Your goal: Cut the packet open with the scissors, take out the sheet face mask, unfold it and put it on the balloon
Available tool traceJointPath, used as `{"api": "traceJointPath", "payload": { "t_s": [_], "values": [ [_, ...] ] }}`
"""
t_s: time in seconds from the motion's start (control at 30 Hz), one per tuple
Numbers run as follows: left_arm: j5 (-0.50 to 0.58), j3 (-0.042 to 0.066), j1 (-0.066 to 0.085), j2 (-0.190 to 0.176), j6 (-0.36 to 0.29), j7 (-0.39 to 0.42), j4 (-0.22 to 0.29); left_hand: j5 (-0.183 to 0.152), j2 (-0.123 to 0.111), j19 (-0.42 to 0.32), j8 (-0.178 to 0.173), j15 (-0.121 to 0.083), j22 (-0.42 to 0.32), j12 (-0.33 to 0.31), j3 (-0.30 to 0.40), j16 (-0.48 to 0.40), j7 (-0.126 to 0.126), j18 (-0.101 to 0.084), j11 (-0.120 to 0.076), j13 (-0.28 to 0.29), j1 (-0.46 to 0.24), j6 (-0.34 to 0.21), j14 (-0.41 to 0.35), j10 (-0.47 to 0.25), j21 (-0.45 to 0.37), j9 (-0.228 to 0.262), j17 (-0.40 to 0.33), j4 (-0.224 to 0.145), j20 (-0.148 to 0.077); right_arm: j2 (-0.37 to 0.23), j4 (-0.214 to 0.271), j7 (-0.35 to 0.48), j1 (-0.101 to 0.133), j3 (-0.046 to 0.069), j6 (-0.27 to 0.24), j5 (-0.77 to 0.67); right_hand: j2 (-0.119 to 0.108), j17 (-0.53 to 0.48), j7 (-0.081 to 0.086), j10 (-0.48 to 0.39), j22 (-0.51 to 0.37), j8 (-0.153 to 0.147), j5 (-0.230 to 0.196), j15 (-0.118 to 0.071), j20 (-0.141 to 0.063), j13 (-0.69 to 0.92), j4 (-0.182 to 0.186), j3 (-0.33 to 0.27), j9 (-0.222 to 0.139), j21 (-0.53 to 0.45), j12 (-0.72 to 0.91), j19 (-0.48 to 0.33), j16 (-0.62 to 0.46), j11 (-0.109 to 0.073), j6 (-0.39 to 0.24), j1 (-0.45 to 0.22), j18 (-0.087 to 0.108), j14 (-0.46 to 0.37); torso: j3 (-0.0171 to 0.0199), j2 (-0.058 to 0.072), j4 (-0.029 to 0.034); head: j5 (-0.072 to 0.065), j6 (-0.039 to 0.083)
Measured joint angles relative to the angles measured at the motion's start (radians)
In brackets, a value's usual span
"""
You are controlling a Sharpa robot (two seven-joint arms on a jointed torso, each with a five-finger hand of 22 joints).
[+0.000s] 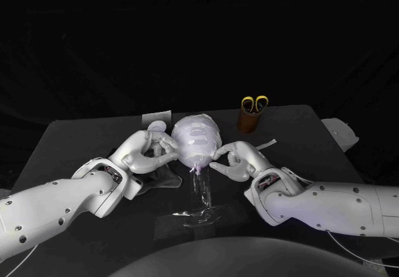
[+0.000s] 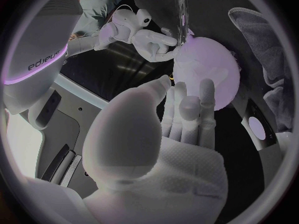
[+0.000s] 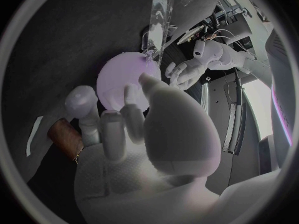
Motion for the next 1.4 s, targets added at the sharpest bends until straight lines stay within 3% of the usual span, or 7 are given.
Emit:
{"api": "traceJointPath", "payload": {
  "t_s": [0.2, 0.4, 0.87, 1.0, 1.4],
  "values": [
    [0.001, 0.0, 0.0, -0.001, 0.001, -0.001, 0.0, 0.0, 0.0, 0.0, 0.0, 0.0, 0.0, 0.0, 0.0, 0.0, 0.0, 0.0, 0.0, 0.0, 0.0, 0.0, 0.0, 0.0, 0.0, 0.0, 0.0, 0.0, 0.0, 0.001, -0.005, 0.001, 0.0, 0.0, 0.0, -0.003, 0.004, 0.0, 0.001, 0.0, 0.0, 0.016, -0.005, 0.0, 0.0, 0.0, 0.006, -0.009, 0.004, 0.0, 0.0, 0.0, 0.0, 0.0, -0.008, -0.004, 0.0, 0.0, 0.0, 0.0, 0.0, 0.0, 0.0],
    [0.001, 0.0, 0.0, -0.002, 0.001, -0.001, 0.0, 0.0, 0.0, 0.0, 0.0, 0.0, 0.0, 0.0, 0.0, 0.0, 0.0, 0.0, 0.0, 0.0, 0.0, 0.0, 0.0, 0.0, 0.0, 0.0, 0.0, 0.0, 0.0, 0.0, -0.008, 0.001, 0.0, 0.001, -0.001, -0.006, 0.008, -0.001, 0.004, -0.007, 0.0, 0.055, -0.015, 0.007, 0.004, 0.0, 0.014, -0.027, 0.018, -0.025, 0.0, -0.014, -0.001, 0.0, -0.036, -0.008, 0.01, 0.0, -0.0002, -0.001, 0.0, 0.001, 0.0],
    [0.003, 0.0, 0.0, -0.003, 0.001, -0.002, 0.001, 0.0, 0.0, 0.0, 0.0, 0.0, 0.001, 0.0, 0.0, 0.0, 0.0, -0.007, 0.0, 0.002, 0.0, 0.0, 0.0, 0.0, 0.0, 0.0, -0.001, 0.0, 0.0, 0.014, -0.019, 0.001, -0.001, 0.003, -0.001, -0.008, 0.021, 0.0, 0.01, -0.03, -0.001, 0.142, -0.023, 0.011, 0.009, -0.001, 0.051, -0.076, 0.043, -0.044, 0.0, -0.027, -0.006, 0.009, -0.099, -0.01, 0.01, 0.003, -0.0002, 0.0, -0.0006, 0.0, 0.0],
    [0.004, 0.0, 0.0, -0.003, 0.002, -0.002, 0.001, 0.0, 0.0, 0.0, 0.0, 0.0, 0.001, 0.0, 0.0, 0.0, 0.0, 0.003, 0.0, 0.002, 0.0, 0.0, 0.0, 0.0, 0.0, 0.0, -0.001, 0.0, 0.0, 0.02, -0.024, 0.001, -0.001, 0.004, -0.001, -0.008, 0.022, 0.0, 0.01, -0.032, 0.0, 0.163, -0.023, 0.011, 0.009, -0.001, 0.06, -0.085, 0.049, -0.044, 0.0, -0.027, -0.007, 0.011, -0.11, -0.01, 0.01, 0.003, -0.0002, 0.0, -0.0004, -0.001, 0.0],
    [0.007, 0.0, 0.0, -0.002, 0.003, -0.003, 0.001, 0.0, 0.0, 0.0, 0.0, 0.0, 0.001, 0.004, 0.0, 0.0, 0.0, 0.003, 0.004, 0.001, 0.0, 0.0, 0.0, -0.003, 0.0, 0.0, -0.002, 0.0, 0.0, 0.036, -0.048, 0.002, -0.001, 0.009, -0.001, -0.008, 0.054, 0.0, 0.003, -0.035, 0.0, 0.229, -0.036, 0.013, 0.009, 0.0, 0.076, -0.101, 0.062, -0.044, 0.01, -0.027, -0.004, 0.008, -0.126, -0.001, 0.009, 0.002, -0.0003, -0.001, -0.0003, -0.003, 0.0]
  ]
}}
